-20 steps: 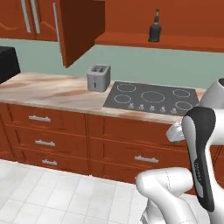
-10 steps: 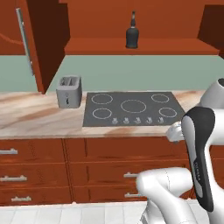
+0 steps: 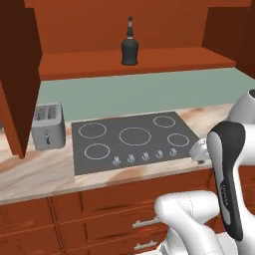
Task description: There is a bowl on the dining counter. Grab a lemon wedge from the fridge and place it in the bowl. Then get the liquor bottle and glass cup from the cabinet and place them next to the bowl.
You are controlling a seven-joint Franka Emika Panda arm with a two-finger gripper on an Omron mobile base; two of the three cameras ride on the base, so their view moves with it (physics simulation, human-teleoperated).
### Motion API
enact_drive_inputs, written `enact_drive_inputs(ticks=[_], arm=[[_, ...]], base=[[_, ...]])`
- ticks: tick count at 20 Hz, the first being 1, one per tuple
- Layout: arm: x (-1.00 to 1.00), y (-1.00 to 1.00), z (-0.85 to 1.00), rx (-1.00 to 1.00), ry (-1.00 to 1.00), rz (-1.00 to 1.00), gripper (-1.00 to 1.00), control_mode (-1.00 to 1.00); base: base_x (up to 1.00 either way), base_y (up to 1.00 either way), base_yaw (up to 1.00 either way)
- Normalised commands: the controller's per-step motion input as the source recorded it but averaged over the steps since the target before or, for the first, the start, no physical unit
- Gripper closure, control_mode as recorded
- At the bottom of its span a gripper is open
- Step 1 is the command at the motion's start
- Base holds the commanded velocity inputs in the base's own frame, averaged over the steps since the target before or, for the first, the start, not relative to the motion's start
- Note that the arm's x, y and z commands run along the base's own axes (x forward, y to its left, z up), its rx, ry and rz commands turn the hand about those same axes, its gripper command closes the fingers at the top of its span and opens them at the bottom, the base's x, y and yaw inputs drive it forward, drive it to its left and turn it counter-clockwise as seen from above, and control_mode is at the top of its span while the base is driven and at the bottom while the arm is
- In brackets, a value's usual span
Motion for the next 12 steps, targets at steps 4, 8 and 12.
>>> enact_drive_inputs(ticks=[4,8,12], arm=[[0.0,0.0,0.0,0.0,0.0,0.0,-1.0,1.0],[0.0,0.0,0.0,0.0,0.0,0.0,-1.0,1.0],[0.0,0.0,0.0,0.0,0.0,0.0,-1.0,1.0]], base=[[0.58,0.42,-0.04],[0.74,0.35,0.0],[0.75,0.18,0.0]])
